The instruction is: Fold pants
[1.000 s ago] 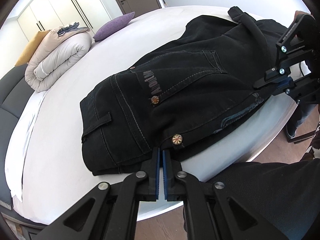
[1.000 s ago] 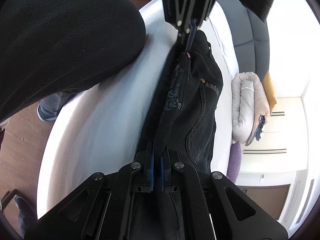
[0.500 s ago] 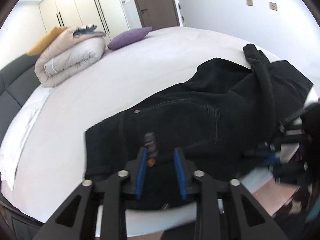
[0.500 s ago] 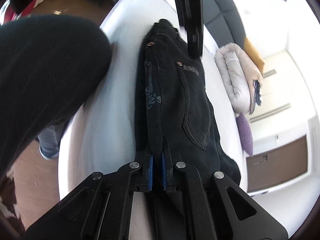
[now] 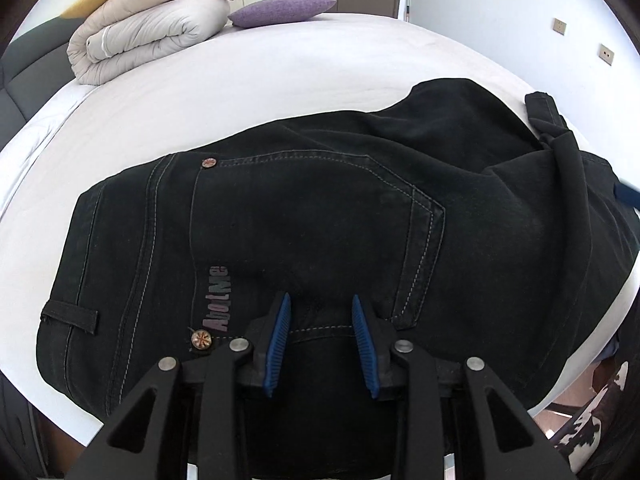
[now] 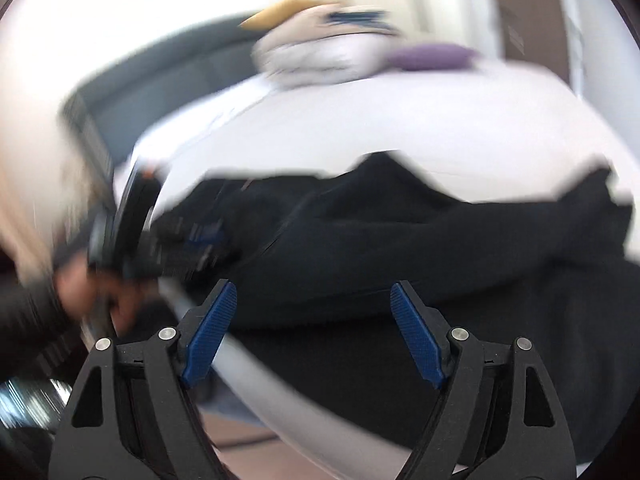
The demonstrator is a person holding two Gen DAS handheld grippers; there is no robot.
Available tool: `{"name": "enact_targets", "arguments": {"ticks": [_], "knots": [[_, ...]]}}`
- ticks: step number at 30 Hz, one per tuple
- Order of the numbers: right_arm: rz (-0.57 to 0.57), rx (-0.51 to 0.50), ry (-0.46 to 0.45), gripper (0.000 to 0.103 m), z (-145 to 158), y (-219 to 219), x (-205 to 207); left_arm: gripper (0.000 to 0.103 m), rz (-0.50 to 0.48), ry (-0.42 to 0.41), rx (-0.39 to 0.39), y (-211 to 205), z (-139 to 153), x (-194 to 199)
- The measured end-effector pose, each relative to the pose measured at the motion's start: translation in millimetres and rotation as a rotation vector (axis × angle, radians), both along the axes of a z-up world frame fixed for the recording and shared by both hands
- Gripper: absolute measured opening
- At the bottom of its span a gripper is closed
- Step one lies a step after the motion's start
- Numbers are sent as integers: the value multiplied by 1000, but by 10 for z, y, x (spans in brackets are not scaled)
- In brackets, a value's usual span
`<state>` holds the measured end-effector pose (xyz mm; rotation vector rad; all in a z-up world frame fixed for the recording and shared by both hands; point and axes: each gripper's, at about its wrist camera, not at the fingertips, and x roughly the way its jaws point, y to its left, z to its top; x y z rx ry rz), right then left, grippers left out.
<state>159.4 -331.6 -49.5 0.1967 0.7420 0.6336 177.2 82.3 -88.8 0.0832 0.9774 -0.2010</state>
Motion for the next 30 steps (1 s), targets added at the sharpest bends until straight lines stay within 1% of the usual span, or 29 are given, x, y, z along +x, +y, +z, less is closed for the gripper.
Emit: {"name": "enact_targets", "arguments": {"ticks": [2, 3, 4, 5, 6, 7, 8, 9, 11, 13, 15, 18, 22, 23, 24, 25, 27, 29, 30], "knots": [[-151, 200, 98, 79, -5, -617, 282, 34, 18, -4, -24, -41, -36, 25], [-245, 302, 149, 77, -38, -974, 422, 34, 26, -5, -37, -31, -42, 38], [-309, 379, 187, 74, -77, -1245, 528, 34, 34, -4, -51, -19, -50, 53], [-371, 457, 231, 65, -142, -1544, 661, 34, 40, -5, -58, -29, -72, 26], [-418, 483, 256, 53, -192, -1739, 762, 34, 42, -5, -59, -24, -75, 35], [-469, 487, 282, 47, -247, -1902, 858, 34, 43, -7, -59, -52, -87, 0], [-519, 490, 327, 39, -329, -2067, 988, 34, 44, -7, -63, -74, -87, -42], [-542, 510, 366, 35, -411, -2162, 1080, 34, 46, -7, -70, -70, -91, -35], [-554, 551, 425, 35, -564, -2251, 1251, 34, 48, -6, -85, -50, -96, -64], [-565, 527, 447, 35, -639, -2225, 1388, 34, 50, -6, -95, -37, -98, -90], [-564, 515, 461, 35, -674, -2153, 1479, 34, 49, -8, -102, 148, -89, -200], [-582, 496, 481, 35, -720, -2114, 1609, 34, 50, -8, -114, 218, -90, -223], [-601, 475, 506, 35, -843, -2216, 1933, 34, 51, -8, -119, 272, -86, -239], [-607, 475, 505, 25, -859, -2258, 2000, 34, 51, -8, -117, 272, -82, -241], [-608, 467, 503, 9, -868, -2290, 2050, 34, 51, -8, -115, 257, -77, -234], [-608, 464, 500, 5, -855, -2304, 2087, 34, 50, -8, -112, 252, -76, -228], [-612, 450, 476, 2, -790, -2342, 2091, 34, 49, -8, -110, 239, -77, -224], [-629, 421, 442, 2, -667, -2405, 1982, 34, 49, -8, -109, 237, -77, -226], [-638, 425, 428, 2, -592, -2459, 1916, 34, 50, -9, -107, 226, -72, -227]]}}
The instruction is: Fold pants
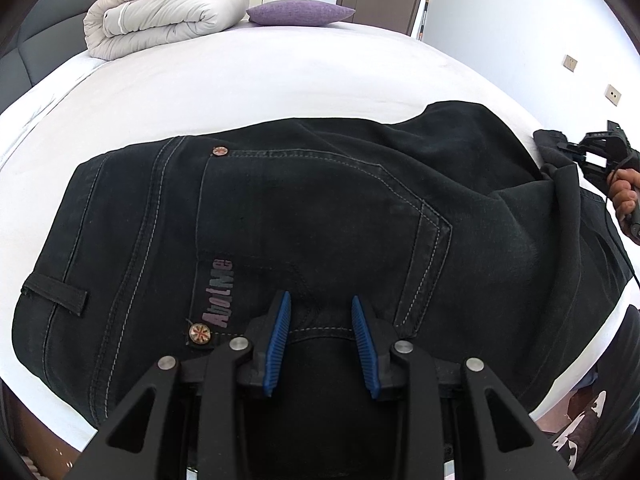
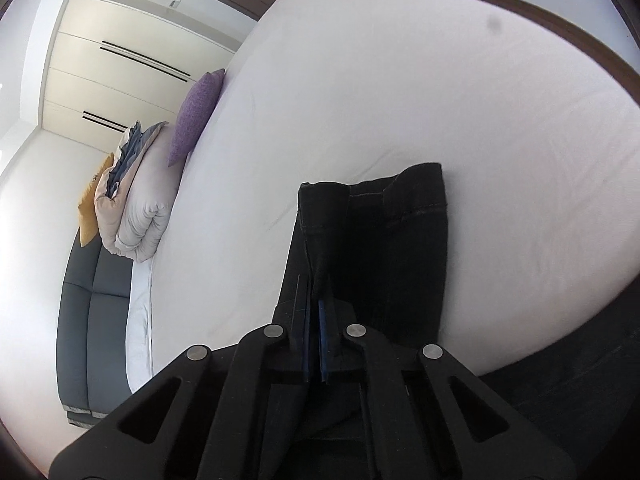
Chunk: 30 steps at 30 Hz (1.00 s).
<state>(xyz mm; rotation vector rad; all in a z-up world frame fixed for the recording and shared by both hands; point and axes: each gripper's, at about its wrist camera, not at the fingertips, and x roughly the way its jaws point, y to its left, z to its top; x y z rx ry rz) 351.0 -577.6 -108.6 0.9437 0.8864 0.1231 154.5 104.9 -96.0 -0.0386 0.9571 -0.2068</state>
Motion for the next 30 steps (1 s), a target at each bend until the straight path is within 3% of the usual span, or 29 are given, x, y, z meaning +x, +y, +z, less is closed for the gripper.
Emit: {"name": "enact_targets", "arguments": {"ticks": [5, 9, 17, 21, 30], "knots": [[-74, 28, -59, 2, 394, -306, -654, 34, 0, -2, 2, -10, -5, -4], [-110, 25, -66, 2, 508, -525, -1305, 34, -1, -2, 1, -3, -10, -5], [-198, 35, -25, 1, 219, -910, -2591, 34, 4, -8, -4, -4, -1, -12], [-224, 47, 11, 1, -26, -906, -2808, 34, 21, -26, -9, 7, 44, -51], [-241, 36, 14, 1, -217, -899, -3358, 39, 49, -30, -52, 28, 80, -77]]}}
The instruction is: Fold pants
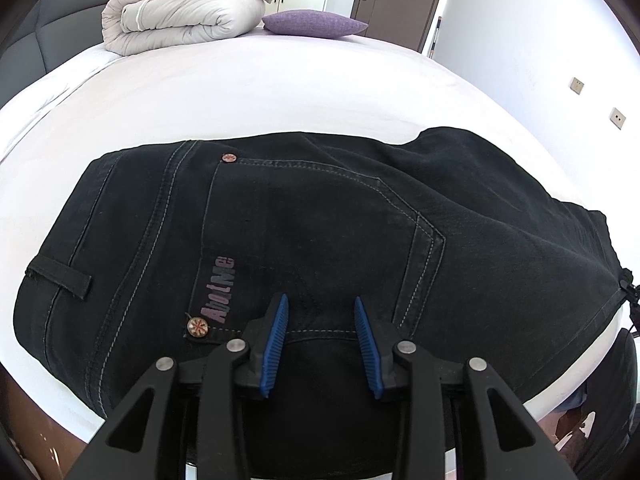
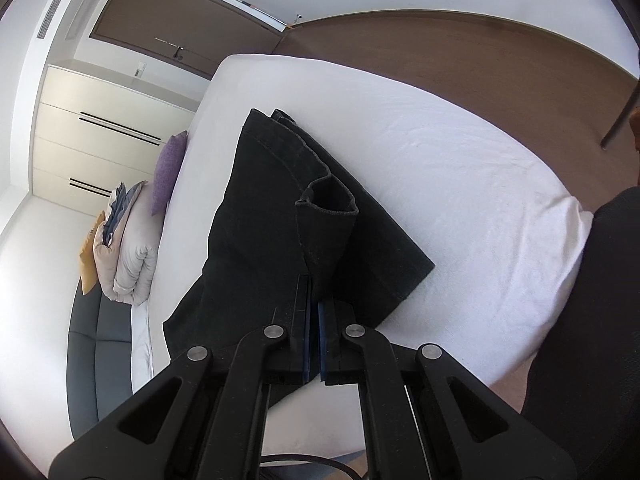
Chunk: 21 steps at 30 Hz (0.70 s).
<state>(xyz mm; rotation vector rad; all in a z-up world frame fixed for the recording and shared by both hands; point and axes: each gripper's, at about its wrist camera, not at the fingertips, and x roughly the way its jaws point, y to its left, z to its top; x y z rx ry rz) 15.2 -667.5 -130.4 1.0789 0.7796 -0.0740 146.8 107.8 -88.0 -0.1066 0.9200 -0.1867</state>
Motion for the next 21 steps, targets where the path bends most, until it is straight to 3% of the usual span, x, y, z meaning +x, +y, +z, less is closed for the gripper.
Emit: {"name": "enact_targets", "arguments": {"ticks": [9, 15, 21], "knots": [[-14, 90, -8, 1, -115, -29, -88, 41, 13, -6, -152, 212, -7, -31], [-15, 101, -4, 1, -158, -67, -41, 41, 8, -13, -113, 129, 3, -15], [-59, 243, -81, 0, -362, -214, -23, 41, 7, -15, -119, 142, -7, 0]]}}
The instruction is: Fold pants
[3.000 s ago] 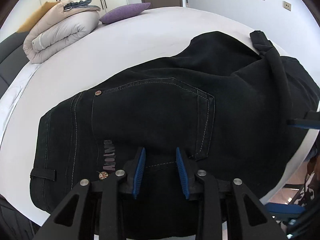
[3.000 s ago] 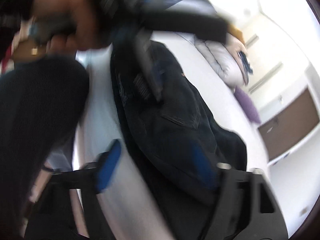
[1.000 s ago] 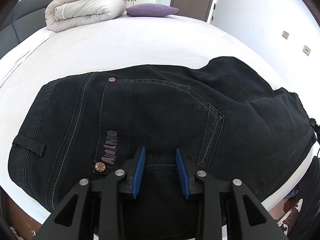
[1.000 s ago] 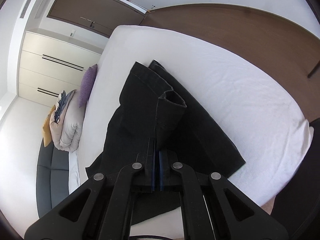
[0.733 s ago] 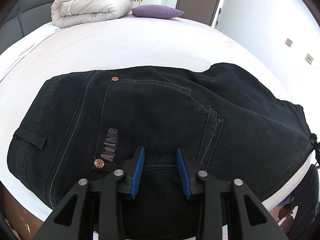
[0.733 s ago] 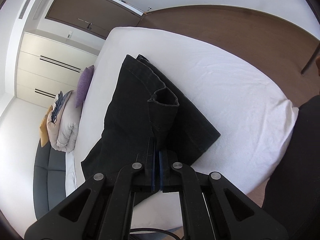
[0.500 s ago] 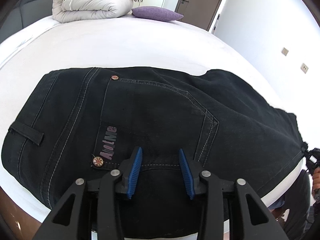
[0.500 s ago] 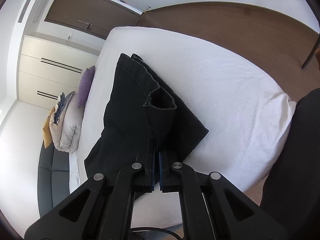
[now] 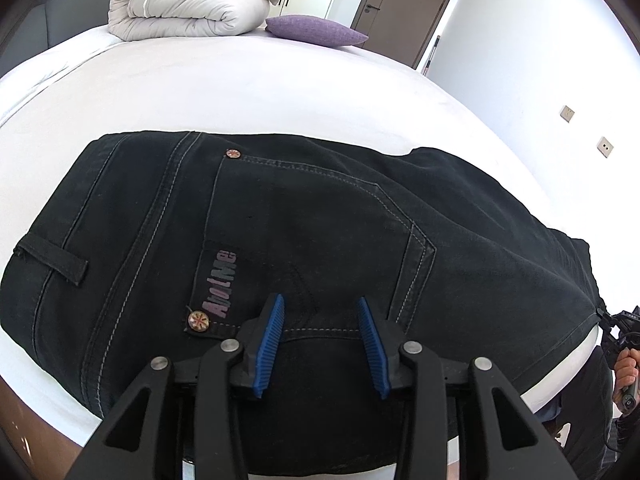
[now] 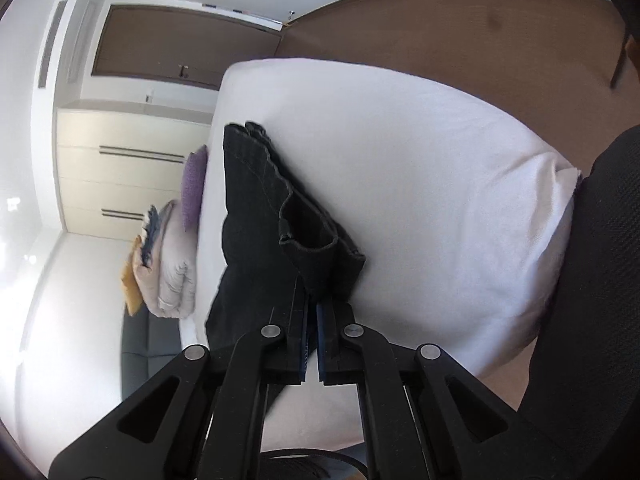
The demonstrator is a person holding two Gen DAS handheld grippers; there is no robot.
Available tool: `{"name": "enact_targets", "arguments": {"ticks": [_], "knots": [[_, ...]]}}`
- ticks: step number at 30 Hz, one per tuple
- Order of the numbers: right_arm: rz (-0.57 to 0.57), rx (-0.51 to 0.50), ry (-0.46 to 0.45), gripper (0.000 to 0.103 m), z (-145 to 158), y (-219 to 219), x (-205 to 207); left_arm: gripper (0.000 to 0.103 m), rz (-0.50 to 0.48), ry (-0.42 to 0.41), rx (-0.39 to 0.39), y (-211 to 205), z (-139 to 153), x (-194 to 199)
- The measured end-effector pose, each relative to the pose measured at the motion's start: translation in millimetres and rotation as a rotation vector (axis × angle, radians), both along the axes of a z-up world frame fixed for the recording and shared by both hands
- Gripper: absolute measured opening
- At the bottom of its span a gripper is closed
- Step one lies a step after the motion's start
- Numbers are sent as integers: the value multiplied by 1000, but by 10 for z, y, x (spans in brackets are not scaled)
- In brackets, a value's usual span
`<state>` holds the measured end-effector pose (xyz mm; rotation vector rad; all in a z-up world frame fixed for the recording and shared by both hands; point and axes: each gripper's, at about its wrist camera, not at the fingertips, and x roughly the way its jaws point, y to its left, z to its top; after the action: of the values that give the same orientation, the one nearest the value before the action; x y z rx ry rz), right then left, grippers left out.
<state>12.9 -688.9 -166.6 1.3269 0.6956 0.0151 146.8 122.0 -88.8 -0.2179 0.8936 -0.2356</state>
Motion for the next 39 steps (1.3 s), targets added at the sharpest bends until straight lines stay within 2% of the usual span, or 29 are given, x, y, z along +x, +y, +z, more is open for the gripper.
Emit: {"name": "enact_targets", "arguments": {"ticks": [2, 3, 6, 8, 10, 11, 12, 13, 14, 17, 19, 20, 22, 24, 27, 32, 34, 36, 37, 39], "knots": [[-30, 53, -25, 2, -31, -130, -39, 43, -1, -1, -6, 8, -1, -4], [-50, 36, -26, 5, 7, -177, -64, 43, -2, -2, -9, 41, 6, -38], [-144, -134, 29, 8, 299, -325, -198, 46, -7, -5, -17, 46, 8, -46], [-123, -198, -17, 9, 548, -311, -215, 49, -12, -7, -17, 54, 11, -62], [-40, -290, -39, 19, 786, -96, -129, 52, -18, -9, -16, 35, 13, -57], [10, -294, -50, 36, 839, 49, -68, 53, -19, -10, -11, 22, 13, -55], [67, -262, -69, 61, 855, 229, 17, 54, -21, -11, -4, 11, 15, -56], [110, -212, -87, 67, 840, 396, 92, 54, -22, -12, 5, -4, 17, -56], [171, -144, -109, 67, 790, 633, 208, 55, -24, -13, 13, -30, 19, -57], [334, -16, -105, 67, 620, 1267, 527, 58, -31, -16, 38, -72, 23, -63], [442, 85, -62, 64, 446, 1652, 706, 59, -37, -18, 48, -95, 25, -64], [474, 105, -44, 64, 392, 1799, 766, 59, -36, -20, 50, -102, 25, -65], [520, 98, -32, 64, 344, 2028, 845, 60, -36, -21, 49, -105, 23, -61], [531, 106, -2, 56, 294, 2142, 929, 60, -35, -21, 44, -90, 23, -62], [545, 110, 27, 51, 216, 2252, 1010, 60, -35, -21, 37, -68, 21, -66], [562, 125, 42, 50, 132, 2369, 1061, 59, -35, -22, 28, -20, 18, -81], [567, 137, 45, 46, 108, 2431, 1118, 59, -33, -21, 32, -12, 19, -84], [566, 141, 55, 33, 33, 2426, 1098, 57, -26, -20, 35, 1, 18, -81], [567, 138, 62, 31, 11, 2430, 1111, 55, -25, -19, 34, 9, 20, -82], [567, 131, 75, 13, -40, 2464, 1152, 55, -26, -19, 33, 16, 24, -86]]}}
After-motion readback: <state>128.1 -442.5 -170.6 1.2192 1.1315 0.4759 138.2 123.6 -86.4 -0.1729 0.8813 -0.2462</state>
